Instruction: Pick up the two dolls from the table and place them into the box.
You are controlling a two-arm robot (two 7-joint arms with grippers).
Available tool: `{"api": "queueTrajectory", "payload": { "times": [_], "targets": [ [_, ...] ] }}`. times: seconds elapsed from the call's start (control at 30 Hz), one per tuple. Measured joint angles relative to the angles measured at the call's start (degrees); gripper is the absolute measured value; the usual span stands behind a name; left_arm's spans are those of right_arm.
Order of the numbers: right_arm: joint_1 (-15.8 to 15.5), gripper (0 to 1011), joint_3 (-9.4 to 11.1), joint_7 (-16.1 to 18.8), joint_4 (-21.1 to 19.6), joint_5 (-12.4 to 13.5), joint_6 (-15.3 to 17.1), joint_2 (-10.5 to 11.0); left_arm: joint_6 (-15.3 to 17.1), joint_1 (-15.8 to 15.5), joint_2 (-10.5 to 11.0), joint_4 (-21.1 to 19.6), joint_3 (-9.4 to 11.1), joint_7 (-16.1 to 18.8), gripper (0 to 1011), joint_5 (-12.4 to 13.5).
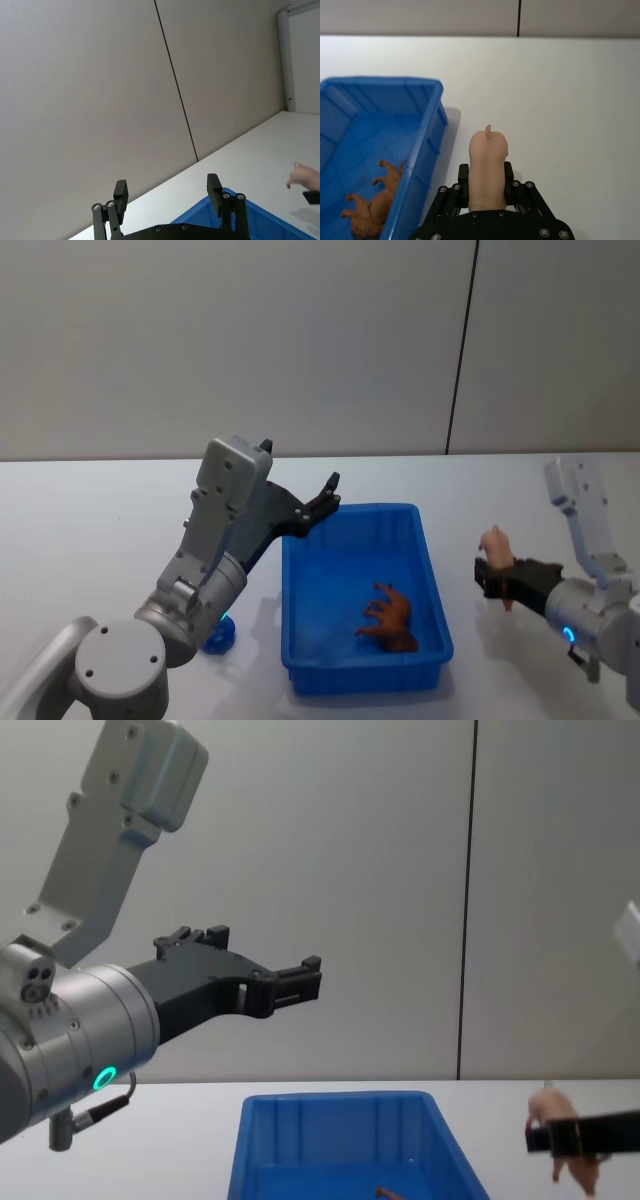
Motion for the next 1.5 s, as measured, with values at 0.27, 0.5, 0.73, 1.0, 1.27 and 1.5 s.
{"api": "queueTrajectory", "payload": {
  "times": [0.27,0.5,0.73,1.0,1.27,1.5],
  "targets": [
    [0.23,367,0.09,2.51,-2.54,-1.08,-3.77,0.38,0.0,0.0,0.0,0.0,0.0,0.0,1001,0.0],
    [1.09,367,0.11,6.12,-3.5,-1.06,-5.45,0.46,0.0,0.0,0.0,0.0,0.0,0.0,1001,0.0],
    [2.8,367,-0.03,11.17,-3.5,0.04,-5.15,0.25,0.0,0.0,0.0,0.0,0.0,0.0,1001,0.0],
    [4.71,367,-0.34,15.23,-2.16,1.48,-1.75,-0.27,0.0,0.0,0.0,0.0,0.0,0.0,1001,0.0],
    [6.71,367,-0.87,17.0,0.49,2.33,3.33,-1.18,0.0,0.0,0.0,0.0,0.0,0.0,1001,0.0],
    [8.25,480,-1.43,17.19,3.05,2.5,7.18,-2.09,0.0,0.0,0.0,0.0,0.0,0.0,1001,0.0]
  ]
}}
